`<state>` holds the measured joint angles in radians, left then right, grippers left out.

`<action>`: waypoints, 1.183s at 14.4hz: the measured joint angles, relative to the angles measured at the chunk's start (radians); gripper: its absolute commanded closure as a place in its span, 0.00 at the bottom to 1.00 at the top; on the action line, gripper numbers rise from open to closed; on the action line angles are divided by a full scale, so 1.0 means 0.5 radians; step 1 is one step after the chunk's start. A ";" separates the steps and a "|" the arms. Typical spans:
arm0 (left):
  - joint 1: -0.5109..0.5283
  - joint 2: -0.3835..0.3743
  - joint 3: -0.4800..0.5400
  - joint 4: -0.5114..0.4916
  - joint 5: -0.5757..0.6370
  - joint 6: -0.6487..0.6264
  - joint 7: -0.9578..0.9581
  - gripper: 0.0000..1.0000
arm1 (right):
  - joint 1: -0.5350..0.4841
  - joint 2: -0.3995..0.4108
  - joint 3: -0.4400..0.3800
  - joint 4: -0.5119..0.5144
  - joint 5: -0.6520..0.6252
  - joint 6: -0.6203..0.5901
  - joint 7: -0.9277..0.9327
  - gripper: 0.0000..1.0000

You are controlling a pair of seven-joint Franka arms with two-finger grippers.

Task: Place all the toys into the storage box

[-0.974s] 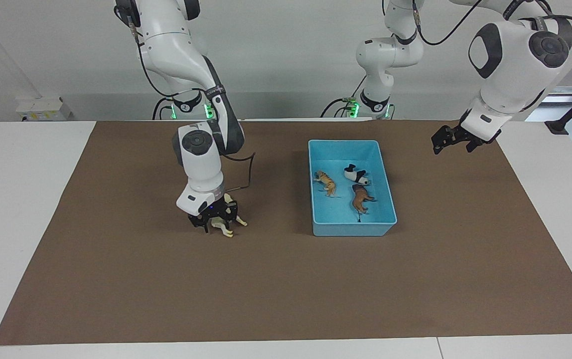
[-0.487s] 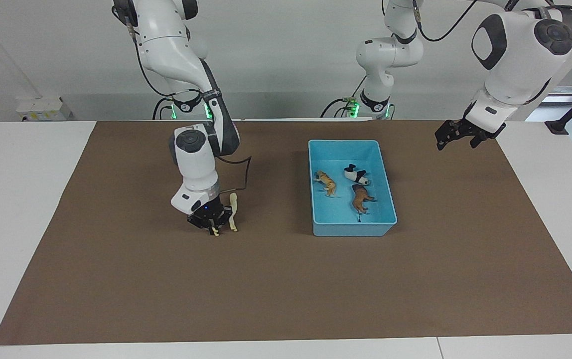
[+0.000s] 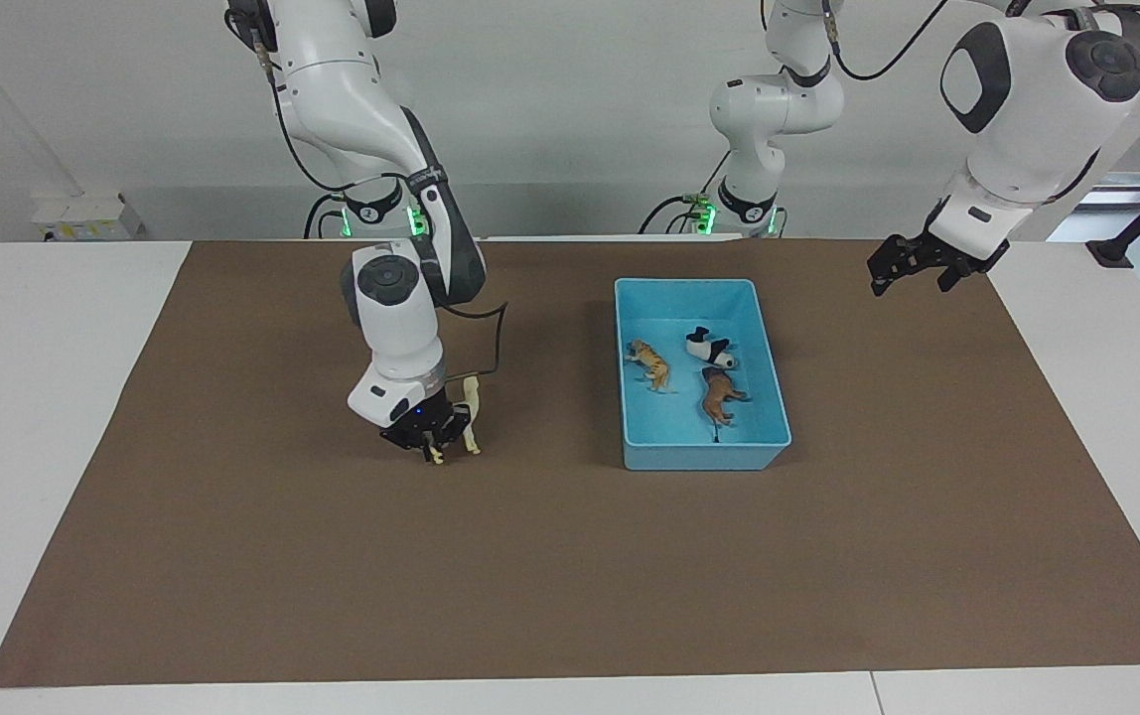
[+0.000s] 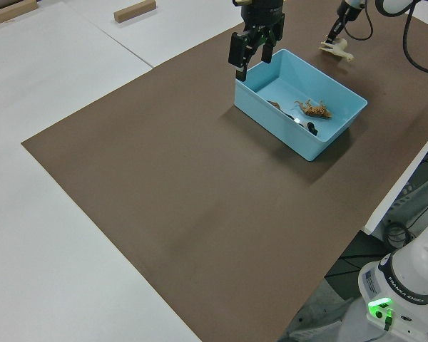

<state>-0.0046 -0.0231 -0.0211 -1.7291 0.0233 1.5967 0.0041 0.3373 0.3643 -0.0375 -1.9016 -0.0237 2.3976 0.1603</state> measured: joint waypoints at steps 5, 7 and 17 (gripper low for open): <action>-0.010 -0.010 -0.028 0.042 0.000 0.007 0.000 0.00 | 0.014 -0.018 0.062 0.432 0.234 -0.443 0.083 1.00; -0.014 -0.013 -0.036 0.043 0.000 0.007 0.000 0.00 | 0.091 -0.017 0.092 0.710 0.282 -0.666 0.314 1.00; -0.008 -0.013 -0.010 0.043 0.000 0.006 0.000 0.00 | 0.809 0.453 0.100 1.144 0.222 -0.226 1.184 0.00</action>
<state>-0.0085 -0.0295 -0.0263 -1.7079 0.0231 1.5996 0.0041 0.7420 0.5907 0.0126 -1.3294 0.0875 2.2845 0.7525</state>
